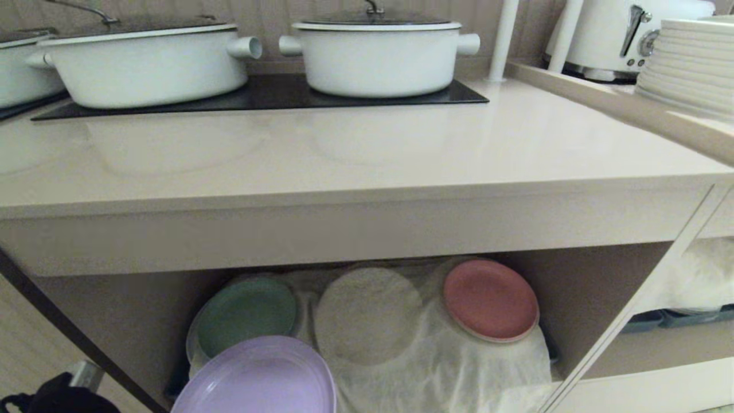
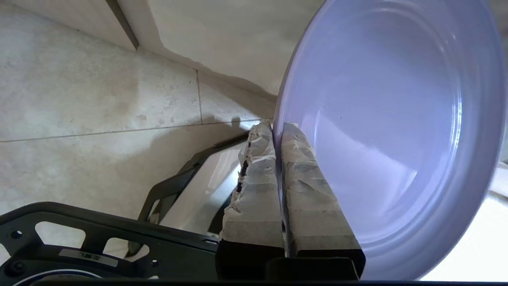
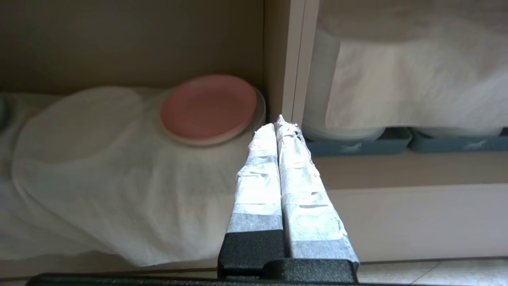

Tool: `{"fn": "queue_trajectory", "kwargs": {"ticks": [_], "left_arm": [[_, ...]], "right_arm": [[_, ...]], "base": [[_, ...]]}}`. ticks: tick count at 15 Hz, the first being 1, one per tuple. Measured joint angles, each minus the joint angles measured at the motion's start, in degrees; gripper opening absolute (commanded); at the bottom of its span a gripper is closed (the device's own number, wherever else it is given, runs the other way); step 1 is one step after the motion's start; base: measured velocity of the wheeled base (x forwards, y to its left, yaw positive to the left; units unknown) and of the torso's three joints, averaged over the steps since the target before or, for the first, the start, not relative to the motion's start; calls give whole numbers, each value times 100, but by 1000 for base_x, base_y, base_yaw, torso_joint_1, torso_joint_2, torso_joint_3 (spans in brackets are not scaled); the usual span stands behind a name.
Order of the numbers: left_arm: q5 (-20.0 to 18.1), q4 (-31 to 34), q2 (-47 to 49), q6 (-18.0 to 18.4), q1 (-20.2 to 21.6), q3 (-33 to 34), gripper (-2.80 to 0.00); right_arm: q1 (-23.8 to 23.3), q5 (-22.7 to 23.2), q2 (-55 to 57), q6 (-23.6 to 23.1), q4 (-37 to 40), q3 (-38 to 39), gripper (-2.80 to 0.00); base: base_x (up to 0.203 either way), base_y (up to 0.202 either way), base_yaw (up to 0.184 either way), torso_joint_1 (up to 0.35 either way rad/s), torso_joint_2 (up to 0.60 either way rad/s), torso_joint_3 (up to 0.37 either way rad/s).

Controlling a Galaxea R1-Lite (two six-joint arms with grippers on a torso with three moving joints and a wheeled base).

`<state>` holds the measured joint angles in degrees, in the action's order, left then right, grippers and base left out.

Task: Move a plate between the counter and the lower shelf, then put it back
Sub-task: Put the plate

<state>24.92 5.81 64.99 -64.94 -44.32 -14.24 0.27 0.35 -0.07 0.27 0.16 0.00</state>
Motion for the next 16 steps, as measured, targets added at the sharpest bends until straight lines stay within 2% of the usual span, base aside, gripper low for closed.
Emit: {"fn": "queue_trajectory", "kwargs": {"ticks": [9, 16], "left_arm": [[-4, 174, -20, 0, -287, -9, -280], [-1, 172, -41, -9, -317, -11, -280]], "right_arm": [[-2, 0, 0, -2, 5, 0, -280], [0, -3, 0, 0, 0, 0, -280]], "base": [[0, 0, 0, 205, -482, -282], [0, 0, 0, 240, -526, -287]]}}
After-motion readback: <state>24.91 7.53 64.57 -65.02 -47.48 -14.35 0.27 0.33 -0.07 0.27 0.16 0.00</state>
